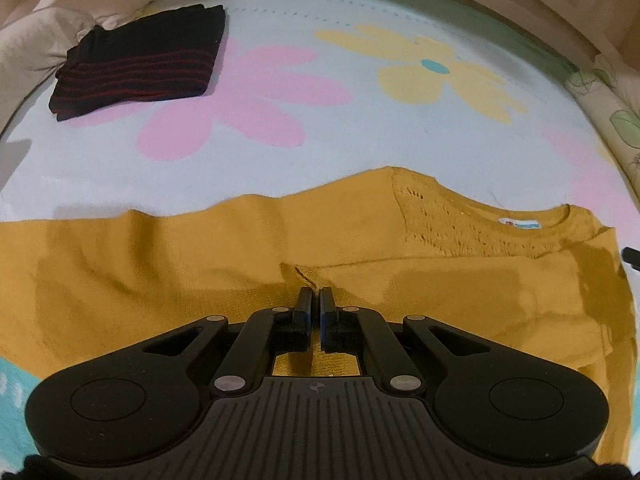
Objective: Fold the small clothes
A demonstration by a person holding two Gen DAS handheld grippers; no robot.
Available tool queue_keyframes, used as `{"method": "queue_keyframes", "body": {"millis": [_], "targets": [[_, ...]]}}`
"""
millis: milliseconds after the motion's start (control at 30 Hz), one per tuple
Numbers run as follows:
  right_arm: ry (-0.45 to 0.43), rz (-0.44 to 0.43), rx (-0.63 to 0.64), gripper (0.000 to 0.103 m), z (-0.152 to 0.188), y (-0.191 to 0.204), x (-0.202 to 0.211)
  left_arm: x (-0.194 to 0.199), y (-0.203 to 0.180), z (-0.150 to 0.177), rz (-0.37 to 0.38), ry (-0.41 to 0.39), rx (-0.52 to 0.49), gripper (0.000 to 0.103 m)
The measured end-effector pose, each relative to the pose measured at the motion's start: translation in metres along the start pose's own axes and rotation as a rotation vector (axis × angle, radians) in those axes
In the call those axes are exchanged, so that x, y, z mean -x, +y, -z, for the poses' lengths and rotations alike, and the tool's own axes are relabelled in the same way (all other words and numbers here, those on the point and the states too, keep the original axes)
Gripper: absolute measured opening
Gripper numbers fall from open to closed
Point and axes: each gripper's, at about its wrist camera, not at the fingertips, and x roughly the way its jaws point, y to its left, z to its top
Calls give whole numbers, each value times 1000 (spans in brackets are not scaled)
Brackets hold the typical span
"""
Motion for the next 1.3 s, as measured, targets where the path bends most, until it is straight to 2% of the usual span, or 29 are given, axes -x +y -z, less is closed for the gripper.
{"method": "queue_keyframes", "body": {"millis": [100,133,167,200,267,333,400,433,467,500,567,600,667,767,800,833,867,933,1000,1100,1167,1200,1267,1300], "targets": [[23,15,21,59,-1,7,-17,-1,1,1,-4,-4,-7,3],[36,13,21,38,1,10,-20,-1,1,1,-6,-9,-11,3],[56,-6,27,5,3,12,-24,-1,0,1,-6,-18,-13,3],[73,-26,42,4,3,15,-27,-1,-1,0,-4,-30,-14,3],[54,-3,89,4,2,20,-25,4,-3,-2,7,-66,-7,3],[-1,74,98,4,-4,17,-18,6,-4,-3,15,-100,1,3],[-35,109,25,4,-12,-3,-14,3,-7,-2,-1,-98,-8,3],[-29,95,-21,4,-14,-15,-14,-1,-7,-1,-8,-83,-14,3],[-17,58,-64,9,-14,-26,-15,-5,-8,1,-9,-68,-16,3],[-6,7,-98,19,-14,-35,-15,-9,-8,2,-13,-54,-17,3],[-8,-31,-114,42,-13,-42,-14,-11,-6,4,-27,-43,-19,3],[-14,-32,-100,59,-12,-41,-14,-11,-5,4,-28,-41,-17,3],[-25,-48,-59,71,-10,-35,-15,-10,-2,4,-24,-39,-6,3],[0,-45,-13,69,-10,-20,-26,-8,-4,5,-27,-41,-17,3],[16,-49,-7,56,-8,-16,-31,-8,-4,5,-27,-43,-24,3],[38,-57,6,6,-6,-12,-36,-7,-5,4,-28,-47,-31,3],[59,-46,30,11,-7,-4,-41,-5,-6,4,-26,-58,-32,3],[38,13,103,9,-6,7,-37,-1,-7,2,-6,-89,-26,3],[-4,89,90,8,-12,3,-32,-1,-8,2,11,-102,-26,4],[7,104,16,8,-16,-17,-34,-20,-13,7,-43,-38,-74,7],[16,110,11,8,-11,-21,-39,-22,-18,15,-62,-91,-134,7],[10,114,19,9,-9,-20,-39,-22,-22,17,-75,-94,-168,7],[16,127,56,15,-12,-15,-38,-19,-28,17,-91,-99,-224,7],[14,131,57,29,-14,-15,-37,-18,-30,17,-90,-96,-241,7]]}}
